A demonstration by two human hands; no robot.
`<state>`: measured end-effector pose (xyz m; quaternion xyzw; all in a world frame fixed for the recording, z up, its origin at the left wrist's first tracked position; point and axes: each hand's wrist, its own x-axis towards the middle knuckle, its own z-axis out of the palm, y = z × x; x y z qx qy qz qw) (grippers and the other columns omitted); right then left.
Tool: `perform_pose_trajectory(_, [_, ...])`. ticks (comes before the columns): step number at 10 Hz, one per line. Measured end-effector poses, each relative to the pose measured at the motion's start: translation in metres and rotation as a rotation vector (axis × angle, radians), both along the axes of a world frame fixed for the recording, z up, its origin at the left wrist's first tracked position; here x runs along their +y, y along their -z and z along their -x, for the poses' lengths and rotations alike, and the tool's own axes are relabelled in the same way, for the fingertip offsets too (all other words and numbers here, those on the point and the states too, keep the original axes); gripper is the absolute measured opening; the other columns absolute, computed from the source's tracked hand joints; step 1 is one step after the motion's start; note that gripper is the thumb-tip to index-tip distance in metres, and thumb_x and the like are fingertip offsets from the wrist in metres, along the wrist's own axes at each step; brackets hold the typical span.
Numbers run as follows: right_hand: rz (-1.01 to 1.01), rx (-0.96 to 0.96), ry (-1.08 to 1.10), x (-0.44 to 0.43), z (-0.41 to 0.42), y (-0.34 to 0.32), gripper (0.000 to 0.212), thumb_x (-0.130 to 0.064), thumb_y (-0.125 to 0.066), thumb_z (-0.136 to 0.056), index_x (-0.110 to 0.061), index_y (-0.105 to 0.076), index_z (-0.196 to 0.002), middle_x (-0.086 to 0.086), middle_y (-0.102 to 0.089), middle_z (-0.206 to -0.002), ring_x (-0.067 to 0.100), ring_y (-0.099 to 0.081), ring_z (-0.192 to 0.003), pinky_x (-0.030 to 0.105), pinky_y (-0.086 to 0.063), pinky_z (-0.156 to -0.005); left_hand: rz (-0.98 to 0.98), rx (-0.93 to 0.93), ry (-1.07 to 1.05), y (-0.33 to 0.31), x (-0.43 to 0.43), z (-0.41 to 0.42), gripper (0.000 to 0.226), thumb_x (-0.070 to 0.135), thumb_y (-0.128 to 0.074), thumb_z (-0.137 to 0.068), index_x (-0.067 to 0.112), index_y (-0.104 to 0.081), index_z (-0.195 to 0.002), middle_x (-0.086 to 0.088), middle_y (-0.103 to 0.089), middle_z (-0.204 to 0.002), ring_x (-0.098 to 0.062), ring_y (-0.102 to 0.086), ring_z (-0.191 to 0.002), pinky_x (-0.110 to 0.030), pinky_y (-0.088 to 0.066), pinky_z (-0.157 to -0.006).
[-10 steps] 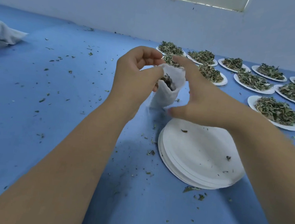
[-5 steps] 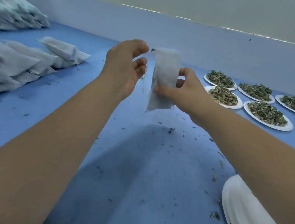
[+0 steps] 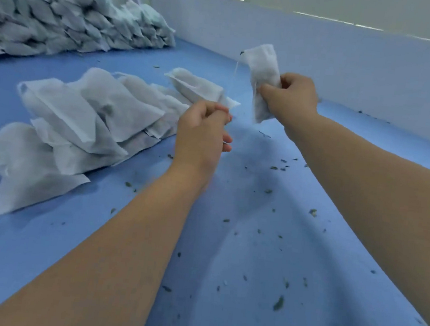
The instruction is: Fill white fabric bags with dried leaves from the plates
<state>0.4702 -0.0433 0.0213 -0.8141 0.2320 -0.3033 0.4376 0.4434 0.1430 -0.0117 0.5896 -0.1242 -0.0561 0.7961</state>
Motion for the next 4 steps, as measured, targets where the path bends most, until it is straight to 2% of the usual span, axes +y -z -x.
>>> perform_pose_trajectory(1, [0.054,0.031,0.014,-0.002,-0.059,0.002,0.013,-0.022,-0.065,-0.073,-0.011,-0.068,-0.080,0.000,-0.063,-0.075,0.020,-0.058,-0.068,0.032,-0.054,-0.057,-0.049,0.007,-0.032,0.006,-0.004,-0.001,0.013,0.006,-0.052,-0.091,0.014,-0.062,-0.087,-0.002,-0.064,-0.088,-0.011,-0.053,-0.055,-0.027,-0.050,-0.054])
perform_pose_trajectory(2, [0.157,0.101,0.003,-0.012,-0.105,0.010,0.034,-0.029,-0.069,-0.080,-0.018,-0.067,-0.112,0.001,-0.068,-0.113,0.018,-0.063,-0.094,0.028,-0.051,-0.075,-0.110,-0.042,-0.025,0.010,-0.007,-0.002,0.011,0.018,-0.054,-0.082,0.022,-0.063,-0.085,0.007,-0.067,-0.089,-0.014,-0.058,-0.067,-0.036,-0.055,-0.065])
perform_pose_trajectory(3, [0.140,0.142,-0.030,-0.013,-0.127,0.022,0.036,-0.032,-0.069,-0.087,-0.019,-0.065,-0.121,0.001,-0.062,-0.124,0.019,-0.060,-0.110,0.023,-0.043,-0.084,-0.181,-0.121,-0.007,0.010,-0.009,0.003,0.014,0.022,-0.051,-0.080,0.027,-0.063,-0.085,0.018,-0.065,-0.087,-0.016,-0.060,-0.068,-0.044,-0.059,-0.071])
perform_pose_trajectory(4, [0.105,0.088,-0.012,-0.014,-0.135,0.027,0.034,-0.033,-0.065,-0.090,-0.019,-0.067,-0.120,-0.002,-0.067,-0.118,0.018,-0.061,-0.113,0.026,-0.047,-0.093,-0.211,-0.149,-0.019,0.015,-0.014,0.001,0.013,0.021,-0.052,-0.084,0.028,-0.062,-0.086,0.022,-0.064,-0.085,-0.014,-0.062,-0.065,-0.044,-0.061,-0.069])
